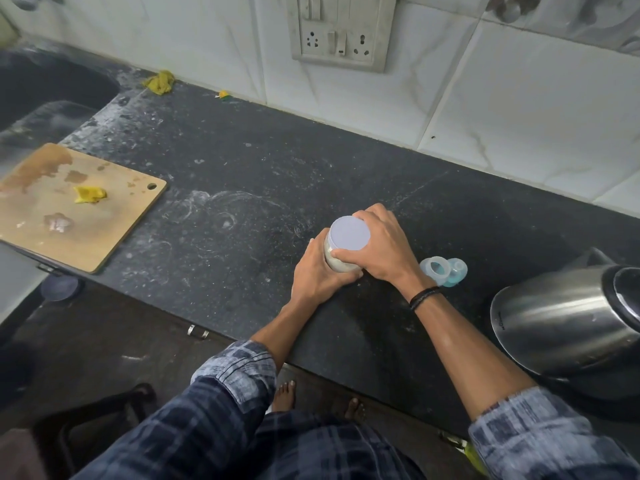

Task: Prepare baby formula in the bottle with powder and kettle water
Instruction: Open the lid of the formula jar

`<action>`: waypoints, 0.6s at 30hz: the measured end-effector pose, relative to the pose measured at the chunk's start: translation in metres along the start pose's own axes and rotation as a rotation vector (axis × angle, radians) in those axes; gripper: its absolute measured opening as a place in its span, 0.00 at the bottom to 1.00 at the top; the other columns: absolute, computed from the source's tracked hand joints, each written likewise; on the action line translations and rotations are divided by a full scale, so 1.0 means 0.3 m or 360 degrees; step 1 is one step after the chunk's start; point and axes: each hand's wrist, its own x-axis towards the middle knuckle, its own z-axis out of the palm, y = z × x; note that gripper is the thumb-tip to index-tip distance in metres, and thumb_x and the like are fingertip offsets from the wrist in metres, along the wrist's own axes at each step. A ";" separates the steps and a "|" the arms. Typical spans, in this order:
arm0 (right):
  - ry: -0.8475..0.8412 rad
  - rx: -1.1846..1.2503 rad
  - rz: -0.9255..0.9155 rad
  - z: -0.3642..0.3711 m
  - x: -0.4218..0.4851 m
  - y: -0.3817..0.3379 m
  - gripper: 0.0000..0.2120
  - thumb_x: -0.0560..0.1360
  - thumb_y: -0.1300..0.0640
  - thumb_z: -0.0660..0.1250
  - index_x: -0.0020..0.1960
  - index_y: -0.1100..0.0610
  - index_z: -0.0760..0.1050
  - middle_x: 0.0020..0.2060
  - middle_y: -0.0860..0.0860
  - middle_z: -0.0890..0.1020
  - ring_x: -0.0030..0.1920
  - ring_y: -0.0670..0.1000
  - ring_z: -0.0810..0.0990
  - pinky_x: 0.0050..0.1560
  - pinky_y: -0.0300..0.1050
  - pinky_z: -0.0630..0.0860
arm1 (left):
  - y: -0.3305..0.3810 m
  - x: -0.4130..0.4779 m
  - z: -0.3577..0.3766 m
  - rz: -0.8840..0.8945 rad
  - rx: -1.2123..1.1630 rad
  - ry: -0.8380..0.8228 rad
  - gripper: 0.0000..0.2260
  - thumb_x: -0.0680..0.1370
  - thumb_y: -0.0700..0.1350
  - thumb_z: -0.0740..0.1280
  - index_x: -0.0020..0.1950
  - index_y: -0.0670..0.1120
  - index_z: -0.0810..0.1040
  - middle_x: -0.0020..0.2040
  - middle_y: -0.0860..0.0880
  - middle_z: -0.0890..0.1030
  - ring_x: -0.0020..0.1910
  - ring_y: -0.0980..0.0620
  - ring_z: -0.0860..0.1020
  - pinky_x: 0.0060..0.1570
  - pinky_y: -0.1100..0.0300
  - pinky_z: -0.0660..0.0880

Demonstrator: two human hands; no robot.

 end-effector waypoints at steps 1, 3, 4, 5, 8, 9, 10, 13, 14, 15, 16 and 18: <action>-0.0004 -0.0005 -0.0008 -0.001 0.001 0.001 0.34 0.66 0.40 0.80 0.65 0.55 0.75 0.59 0.50 0.73 0.59 0.51 0.71 0.54 0.41 0.67 | -0.001 0.001 0.000 0.0009 0.0006 0.0000 0.41 0.63 0.57 0.82 0.69 0.70 0.64 0.63 0.67 0.75 0.66 0.58 0.74 0.66 0.48 0.74; -0.0005 -0.0008 -0.0021 -0.002 0.003 0.003 0.34 0.66 0.40 0.80 0.65 0.56 0.75 0.59 0.50 0.73 0.59 0.51 0.71 0.54 0.40 0.67 | -0.006 0.003 0.000 0.0011 0.0014 0.0001 0.41 0.63 0.58 0.82 0.69 0.70 0.64 0.61 0.69 0.74 0.67 0.59 0.74 0.68 0.48 0.73; -0.0004 -0.0007 -0.0028 -0.002 0.003 0.004 0.34 0.66 0.40 0.80 0.65 0.56 0.75 0.59 0.50 0.73 0.60 0.51 0.71 0.54 0.40 0.67 | -0.008 0.003 0.001 0.0014 0.0019 0.0001 0.40 0.63 0.57 0.83 0.69 0.69 0.64 0.59 0.72 0.74 0.66 0.60 0.73 0.68 0.49 0.72; -0.0005 -0.0007 -0.0031 -0.003 0.004 0.005 0.35 0.66 0.40 0.80 0.65 0.56 0.75 0.59 0.50 0.73 0.60 0.51 0.71 0.55 0.40 0.67 | -0.008 0.004 0.001 0.0020 0.0023 0.0001 0.40 0.63 0.57 0.83 0.69 0.69 0.64 0.59 0.74 0.73 0.65 0.60 0.73 0.69 0.49 0.72; -0.0012 -0.0014 -0.0039 -0.005 0.006 0.005 0.35 0.66 0.41 0.81 0.66 0.56 0.75 0.59 0.50 0.73 0.60 0.51 0.71 0.54 0.40 0.67 | -0.006 0.006 0.002 0.0017 0.0031 0.0010 0.41 0.63 0.56 0.83 0.69 0.69 0.64 0.58 0.73 0.73 0.65 0.59 0.74 0.67 0.50 0.73; -0.0018 -0.0015 -0.0041 -0.006 0.006 0.005 0.35 0.66 0.41 0.81 0.66 0.56 0.75 0.59 0.50 0.73 0.60 0.51 0.71 0.54 0.40 0.67 | -0.007 0.007 0.002 0.0009 0.0031 0.0014 0.41 0.63 0.56 0.83 0.69 0.69 0.64 0.58 0.71 0.74 0.66 0.59 0.74 0.67 0.50 0.73; -0.0022 -0.0013 -0.0043 -0.007 0.007 0.005 0.35 0.65 0.40 0.81 0.66 0.56 0.75 0.59 0.50 0.73 0.60 0.51 0.71 0.54 0.40 0.67 | -0.008 0.008 0.003 0.0005 0.0029 0.0017 0.41 0.63 0.57 0.83 0.69 0.69 0.64 0.60 0.69 0.74 0.66 0.59 0.73 0.67 0.50 0.73; -0.0022 -0.0010 -0.0058 -0.009 0.010 0.008 0.36 0.65 0.40 0.81 0.66 0.56 0.75 0.59 0.50 0.73 0.60 0.50 0.71 0.54 0.40 0.67 | -0.018 0.011 0.008 0.0011 0.0008 0.0015 0.43 0.63 0.58 0.83 0.71 0.67 0.64 0.65 0.65 0.75 0.69 0.58 0.73 0.69 0.48 0.72; -0.0020 -0.0014 -0.0067 -0.010 0.011 0.008 0.36 0.65 0.41 0.81 0.66 0.56 0.75 0.59 0.50 0.73 0.60 0.50 0.71 0.54 0.40 0.67 | -0.021 0.012 0.008 0.0009 0.0004 0.0016 0.43 0.63 0.59 0.83 0.72 0.67 0.64 0.66 0.65 0.75 0.69 0.57 0.73 0.69 0.47 0.72; -0.0027 -0.0018 -0.0077 -0.012 0.011 0.008 0.36 0.65 0.41 0.81 0.66 0.56 0.75 0.59 0.50 0.74 0.60 0.50 0.71 0.54 0.40 0.67 | -0.023 0.012 0.007 0.0003 0.0002 0.0015 0.43 0.63 0.59 0.83 0.73 0.66 0.64 0.67 0.64 0.75 0.69 0.57 0.73 0.68 0.47 0.73; -0.0044 -0.0023 -0.0095 -0.013 0.011 0.009 0.36 0.65 0.41 0.81 0.66 0.56 0.75 0.59 0.50 0.74 0.60 0.50 0.71 0.54 0.41 0.68 | -0.025 0.015 0.006 -0.0002 0.0002 0.0010 0.43 0.63 0.59 0.83 0.73 0.65 0.65 0.67 0.64 0.75 0.69 0.56 0.73 0.68 0.47 0.73; -0.0091 -0.0032 -0.0141 -0.018 0.011 0.012 0.36 0.65 0.41 0.81 0.67 0.56 0.74 0.60 0.51 0.73 0.61 0.51 0.71 0.56 0.45 0.72 | -0.030 0.018 0.002 0.0003 0.0003 -0.0017 0.43 0.63 0.59 0.83 0.73 0.64 0.65 0.65 0.64 0.75 0.68 0.57 0.73 0.68 0.47 0.72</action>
